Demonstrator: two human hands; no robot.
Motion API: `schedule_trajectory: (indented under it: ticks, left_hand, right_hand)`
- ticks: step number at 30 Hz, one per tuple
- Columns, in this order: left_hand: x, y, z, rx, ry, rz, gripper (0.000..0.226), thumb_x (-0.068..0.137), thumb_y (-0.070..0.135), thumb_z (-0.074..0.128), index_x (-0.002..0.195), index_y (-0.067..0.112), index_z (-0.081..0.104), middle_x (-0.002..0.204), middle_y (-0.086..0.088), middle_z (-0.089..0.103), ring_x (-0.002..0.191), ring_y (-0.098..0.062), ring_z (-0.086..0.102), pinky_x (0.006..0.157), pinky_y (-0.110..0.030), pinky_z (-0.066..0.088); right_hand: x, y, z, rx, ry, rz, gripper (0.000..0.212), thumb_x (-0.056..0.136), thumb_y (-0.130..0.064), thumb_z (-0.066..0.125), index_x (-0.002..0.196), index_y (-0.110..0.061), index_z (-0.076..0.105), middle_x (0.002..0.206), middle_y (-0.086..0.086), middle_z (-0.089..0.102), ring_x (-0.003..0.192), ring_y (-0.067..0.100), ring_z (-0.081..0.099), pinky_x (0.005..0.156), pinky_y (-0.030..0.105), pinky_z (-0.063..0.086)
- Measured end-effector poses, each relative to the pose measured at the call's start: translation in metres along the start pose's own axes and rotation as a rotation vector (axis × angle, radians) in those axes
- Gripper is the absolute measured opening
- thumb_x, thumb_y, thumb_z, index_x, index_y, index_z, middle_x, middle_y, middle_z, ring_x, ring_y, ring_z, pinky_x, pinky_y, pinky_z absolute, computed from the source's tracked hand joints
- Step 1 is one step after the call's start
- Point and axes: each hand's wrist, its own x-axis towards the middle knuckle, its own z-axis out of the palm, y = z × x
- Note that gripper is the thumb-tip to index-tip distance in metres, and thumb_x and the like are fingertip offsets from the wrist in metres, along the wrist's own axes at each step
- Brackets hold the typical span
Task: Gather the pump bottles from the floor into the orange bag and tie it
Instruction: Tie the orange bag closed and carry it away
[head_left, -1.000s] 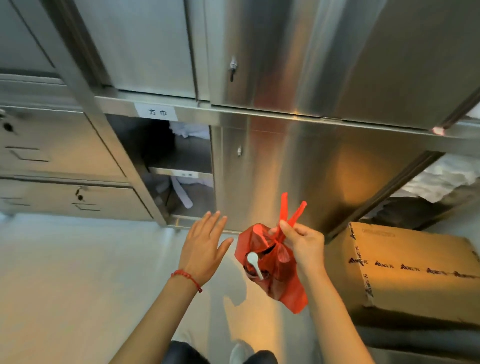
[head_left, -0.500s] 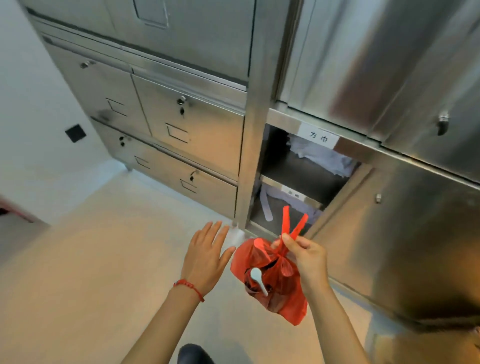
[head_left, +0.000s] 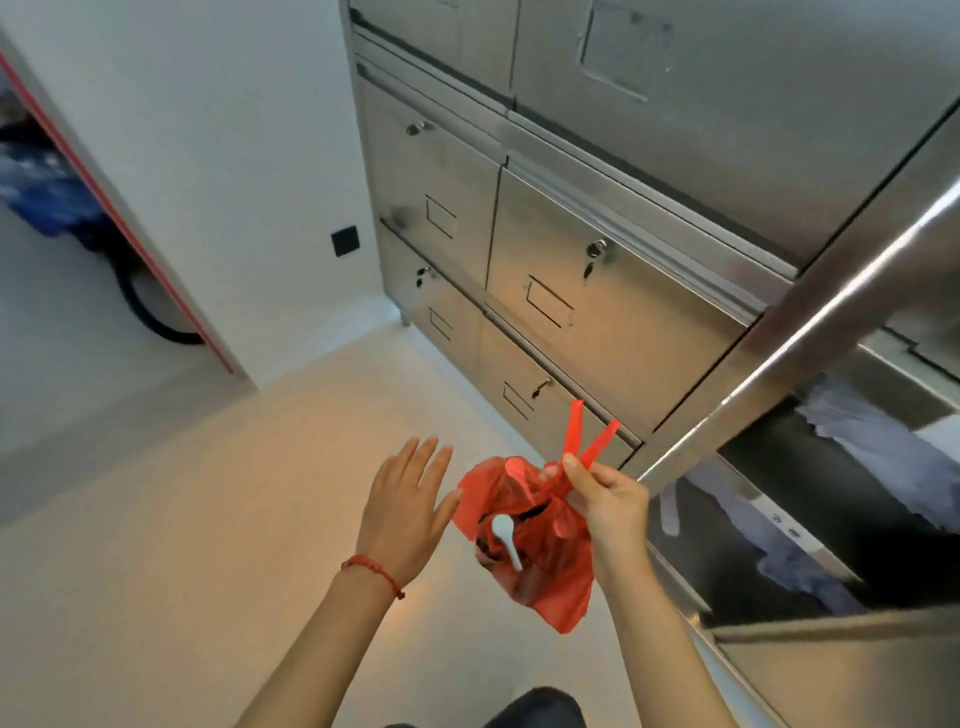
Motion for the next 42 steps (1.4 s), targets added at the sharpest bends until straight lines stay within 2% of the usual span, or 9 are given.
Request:
schedule_trajectory:
  ticks: [4, 7, 16, 20, 26, 30, 34, 38, 42]
  left_hand:
    - [0.031, -0.032, -0.009, 0.003, 0.033, -0.107, 0.073, 0.090, 0.054, 0.007, 0.125, 0.006, 0.050, 0.131, -0.018, 0.053, 0.123, -0.039, 0.046, 0.099, -0.054, 0.040]
    - [0.062, -0.051, -0.019, 0.016, 0.031, -0.174, 0.072, 0.091, 0.052, 0.009, 0.123, 0.005, 0.052, 0.128, -0.019, 0.056, 0.119, -0.039, 0.050, 0.094, -0.054, 0.043]
    - [0.152, -0.110, -0.045, 0.073, 0.059, -0.393, 0.089, 0.080, 0.064, -0.011, 0.135, 0.013, 0.037, 0.142, -0.013, 0.041, 0.132, -0.033, 0.035, 0.108, -0.047, 0.028]
    - [0.188, -0.143, -0.061, 0.079, 0.049, -0.471, 0.080, 0.089, 0.058, 0.000, 0.126, 0.008, 0.049, 0.130, -0.018, 0.055, 0.119, -0.037, 0.050, 0.097, -0.052, 0.040]
    - [0.261, -0.219, -0.077, 0.077, 0.020, -0.467, 0.075, 0.090, 0.055, 0.003, 0.124, 0.008, 0.051, 0.127, -0.017, 0.057, 0.117, -0.037, 0.053, 0.093, -0.051, 0.044]
    - [0.312, -0.273, -0.092, 0.077, -0.001, -0.446, 0.079, 0.087, 0.058, -0.001, 0.129, 0.011, 0.046, 0.134, -0.016, 0.051, 0.124, -0.036, 0.046, 0.100, -0.050, 0.038]
    - [0.357, -0.319, -0.110, 0.103, -0.039, -0.431, 0.074, 0.090, 0.054, 0.003, 0.125, 0.010, 0.051, 0.128, -0.016, 0.057, 0.119, -0.036, 0.051, 0.094, -0.051, 0.043]
    - [0.396, -0.356, -0.120, 0.096, -0.051, -0.420, 0.077, 0.088, 0.056, 0.001, 0.129, 0.009, 0.046, 0.134, -0.018, 0.050, 0.125, -0.036, 0.044, 0.101, -0.051, 0.038]
    - [0.439, -0.391, -0.122, 0.074, -0.056, -0.453, 0.076, 0.087, 0.056, 0.002, 0.132, 0.010, 0.043, 0.138, -0.017, 0.046, 0.129, -0.036, 0.039, 0.103, -0.051, 0.034]
  right_hand:
    - [0.045, -0.005, 0.048, 0.030, -0.092, 0.041, 0.021, 0.080, -0.012, 0.065, 0.062, -0.007, 0.073, 0.063, 0.008, 0.073, 0.065, 0.022, 0.068, 0.073, 0.030, 0.057]
    - [0.082, -0.004, 0.080, 0.020, -0.151, 0.061, 0.019, 0.081, -0.013, 0.065, 0.065, -0.006, 0.073, 0.066, 0.010, 0.073, 0.065, 0.022, 0.067, 0.063, 0.026, 0.056]
    - [0.185, -0.008, 0.175, -0.062, -0.298, 0.171, 0.017, 0.081, -0.015, 0.066, 0.067, -0.012, 0.075, 0.069, 0.008, 0.074, 0.075, 0.025, 0.068, 0.085, 0.041, 0.053]
    - [0.223, -0.006, 0.216, -0.172, -0.337, 0.152, 0.016, 0.082, -0.024, 0.066, 0.069, -0.020, 0.075, 0.072, 0.002, 0.075, 0.080, 0.024, 0.069, 0.084, 0.039, 0.052]
    - [0.289, -0.003, 0.290, -0.183, -0.329, 0.141, 0.016, 0.080, -0.025, 0.067, 0.071, -0.015, 0.075, 0.073, 0.005, 0.075, 0.075, 0.020, 0.068, 0.078, 0.033, 0.051]
    - [0.330, -0.003, 0.345, -0.168, -0.305, 0.177, 0.015, 0.079, -0.021, 0.067, 0.070, -0.011, 0.075, 0.071, 0.007, 0.074, 0.075, 0.022, 0.068, 0.078, 0.034, 0.051]
    - [0.364, -0.007, 0.394, -0.200, -0.298, 0.169, 0.016, 0.080, -0.023, 0.067, 0.067, -0.019, 0.075, 0.071, 0.002, 0.075, 0.078, 0.018, 0.069, 0.076, 0.030, 0.049]
    - [0.397, -0.003, 0.440, -0.215, -0.295, 0.186, 0.019, 0.081, -0.022, 0.065, 0.066, -0.026, 0.075, 0.068, -0.004, 0.074, 0.081, 0.020, 0.068, 0.077, 0.031, 0.051]
    - [0.444, 0.008, 0.486, -0.209, -0.341, 0.207, 0.017, 0.082, -0.019, 0.065, 0.069, -0.022, 0.076, 0.070, 0.000, 0.075, 0.082, 0.022, 0.068, 0.080, 0.033, 0.051]
